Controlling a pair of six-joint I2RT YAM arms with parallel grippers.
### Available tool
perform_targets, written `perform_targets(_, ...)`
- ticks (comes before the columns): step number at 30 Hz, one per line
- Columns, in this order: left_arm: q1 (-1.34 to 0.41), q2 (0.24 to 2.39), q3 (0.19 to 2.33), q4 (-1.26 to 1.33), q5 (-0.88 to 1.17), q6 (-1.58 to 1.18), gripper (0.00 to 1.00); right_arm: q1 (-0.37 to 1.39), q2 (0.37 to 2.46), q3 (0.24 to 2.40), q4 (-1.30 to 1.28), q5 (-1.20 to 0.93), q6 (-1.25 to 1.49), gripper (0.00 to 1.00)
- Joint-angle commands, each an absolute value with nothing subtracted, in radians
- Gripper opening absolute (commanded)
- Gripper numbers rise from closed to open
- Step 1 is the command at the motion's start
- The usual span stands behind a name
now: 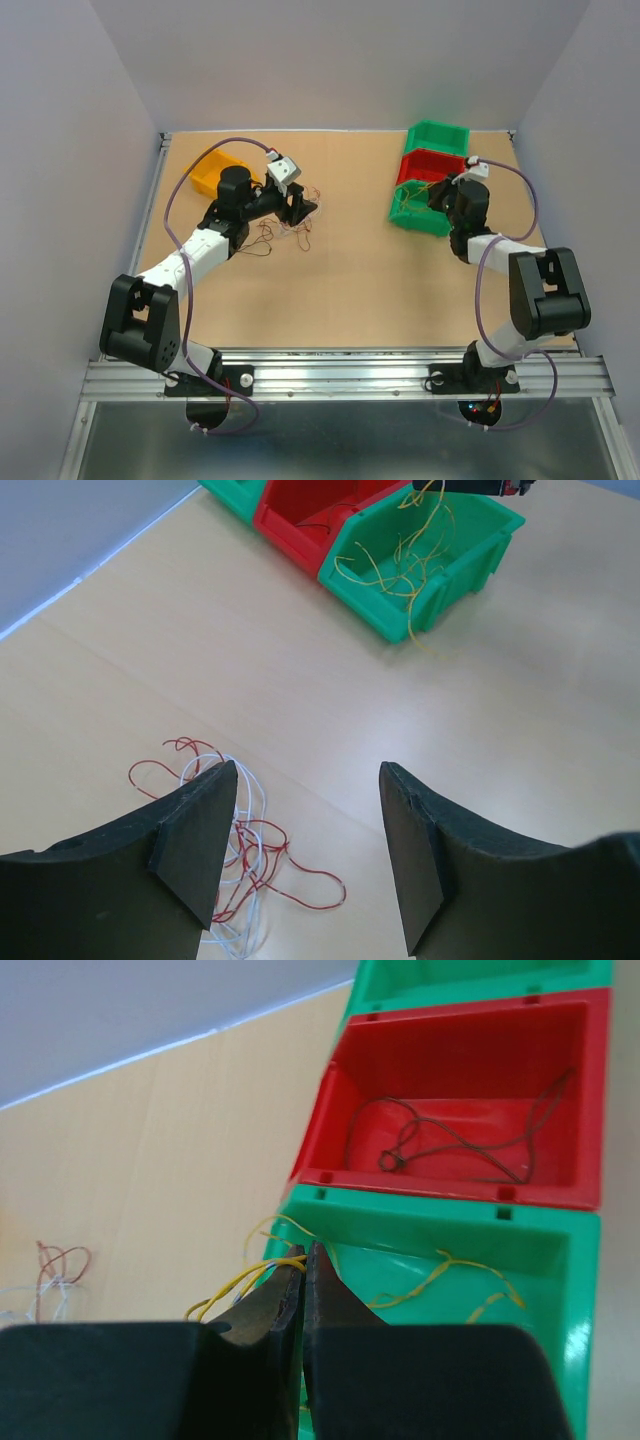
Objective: Untangle the cables
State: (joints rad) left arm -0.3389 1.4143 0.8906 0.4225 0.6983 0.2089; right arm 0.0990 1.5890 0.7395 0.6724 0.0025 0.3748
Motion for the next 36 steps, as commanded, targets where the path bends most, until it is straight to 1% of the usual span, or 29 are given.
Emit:
perform_targets(1, -0.337, 1.373, 0.887, 0.472, 0.713, 0.221, 0.7, 0.1, 1.499, 0.697, 0.718, 0.219, 0.396, 0.0)
perform_targets(3, -0.339, 1.373, 0.887, 0.472, 0.716, 0.222, 0.7, 0.101, 1.494, 0.692, 0.678, 0.296, 0.391, 0.01)
perform_targets(7, -0.339, 1.381, 0.888, 0.472, 0.716, 0.222, 0.7, 0.101, 1.549, 0.755, 0.585, 0.336, 0.397, 0.01)
perform_targets(8, -0.339, 1.381, 0.89, 0.471, 0.715, 0.222, 0.7, 0.101, 1.566, 0.773, 0.528, 0.353, 0.409, 0.01)
perform_targets(12, -0.339, 1.381, 0.888, 0.472, 0.713, 0.224, 0.7, 0.101, 1.614, 0.853, 0.391, 0.501, 0.443, 0.01)
perform_targets(19, -0.339, 1.384, 0.888, 0.471, 0.715, 0.23, 0.7, 0.1, 1.588, 0.848, 0.344, 0.604, 0.476, 0.0)
perform_targets(21, -0.339, 1.385, 0.89, 0.471, 0.715, 0.229, 0.7, 0.101, 1.577, 0.845, 0.341, 0.591, 0.466, 0.01)
perform_targets(23, -0.339, 1.388, 0.89, 0.471, 0.715, 0.23, 0.7, 0.101, 1.566, 0.844, 0.348, 0.53, 0.439, 0.01)
perform_targets(24, -0.339, 1.388, 0.891, 0.471, 0.715, 0.232, 0.7, 0.103, 1.572, 0.863, 0.342, 0.456, 0.389, 0.03)
perform_targets(25, -0.339, 1.388, 0.891, 0.469, 0.713, 0.23, 0.7, 0.107, 1.589, 0.897, 0.309, 0.448, 0.379, 0.04)
perform_targets(27, -0.339, 1.39, 0.893, 0.469, 0.715, 0.232, 0.7, 0.129, 1.664, 1.003, 0.177, 0.483, 0.359, 0.04)
perform_targets(29, -0.339, 1.391, 0.893, 0.468, 0.713, 0.233, 0.7, 0.138, 1.736, 1.057, 0.077, 0.505, 0.354, 0.03)
perform_targets(36, -0.339, 1.396, 0.9, 0.463, 0.713, 0.232, 0.7, 0.155, 1.83, 1.203, -0.139, 0.511, 0.35, 0.04)
